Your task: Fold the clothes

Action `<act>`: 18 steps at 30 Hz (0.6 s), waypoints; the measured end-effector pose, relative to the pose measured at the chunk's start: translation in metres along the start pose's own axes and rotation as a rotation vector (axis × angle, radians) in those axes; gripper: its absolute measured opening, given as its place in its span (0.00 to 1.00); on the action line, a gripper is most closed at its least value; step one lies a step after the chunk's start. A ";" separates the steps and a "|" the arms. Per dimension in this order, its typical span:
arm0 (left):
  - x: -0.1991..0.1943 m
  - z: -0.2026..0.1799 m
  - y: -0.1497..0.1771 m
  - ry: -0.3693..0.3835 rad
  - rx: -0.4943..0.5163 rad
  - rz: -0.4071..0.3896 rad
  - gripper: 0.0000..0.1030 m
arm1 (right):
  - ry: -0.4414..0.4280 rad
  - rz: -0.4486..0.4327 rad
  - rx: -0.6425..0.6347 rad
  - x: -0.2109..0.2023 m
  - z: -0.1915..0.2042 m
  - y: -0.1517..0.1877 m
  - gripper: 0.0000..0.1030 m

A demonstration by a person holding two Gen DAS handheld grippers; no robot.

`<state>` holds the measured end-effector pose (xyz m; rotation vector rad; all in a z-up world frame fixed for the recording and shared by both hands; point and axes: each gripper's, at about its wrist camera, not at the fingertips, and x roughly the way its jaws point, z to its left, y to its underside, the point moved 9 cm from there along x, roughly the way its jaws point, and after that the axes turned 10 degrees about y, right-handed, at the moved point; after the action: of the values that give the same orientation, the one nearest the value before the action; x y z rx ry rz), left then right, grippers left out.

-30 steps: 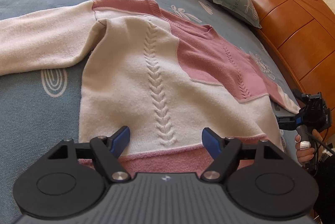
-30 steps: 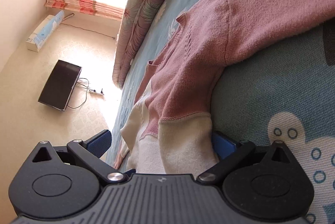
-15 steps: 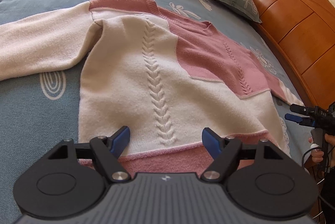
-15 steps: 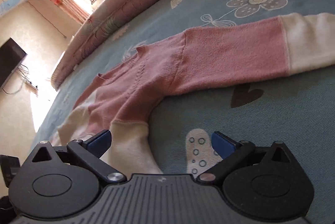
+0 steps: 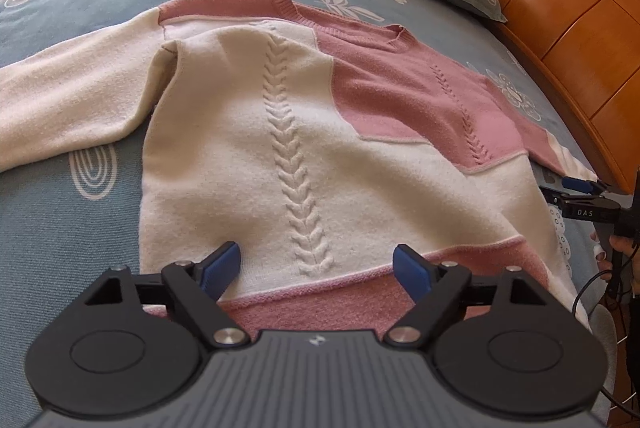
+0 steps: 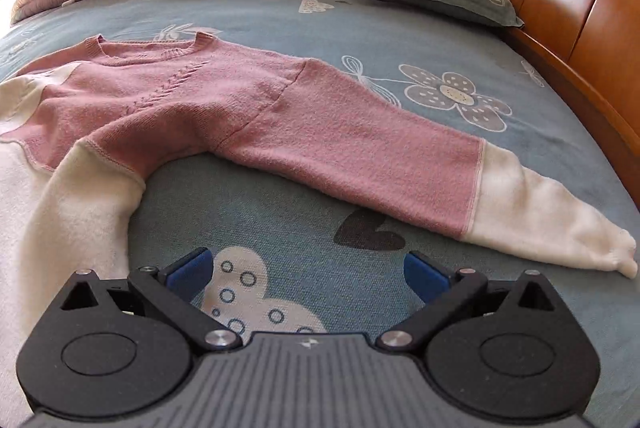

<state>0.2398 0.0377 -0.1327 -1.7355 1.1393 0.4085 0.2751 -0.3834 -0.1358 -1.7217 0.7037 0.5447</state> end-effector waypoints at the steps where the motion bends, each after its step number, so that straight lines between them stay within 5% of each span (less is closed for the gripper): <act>1: 0.000 0.000 0.000 -0.004 0.001 -0.001 0.82 | 0.015 -0.008 -0.015 0.008 0.003 -0.007 1.00; 9: 0.002 -0.002 -0.002 -0.026 -0.014 0.012 0.83 | 0.036 -0.072 -0.075 0.052 0.023 -0.057 1.00; 15: 0.003 -0.001 -0.003 -0.021 -0.023 0.021 0.83 | 0.041 -0.070 0.201 0.065 -0.034 -0.081 1.00; 18: 0.003 -0.001 -0.003 -0.019 -0.026 0.022 0.83 | 0.039 -0.037 0.230 0.064 -0.051 -0.075 1.00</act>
<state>0.2434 0.0359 -0.1325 -1.7398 1.1443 0.4542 0.3733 -0.4306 -0.1140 -1.5304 0.7312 0.3891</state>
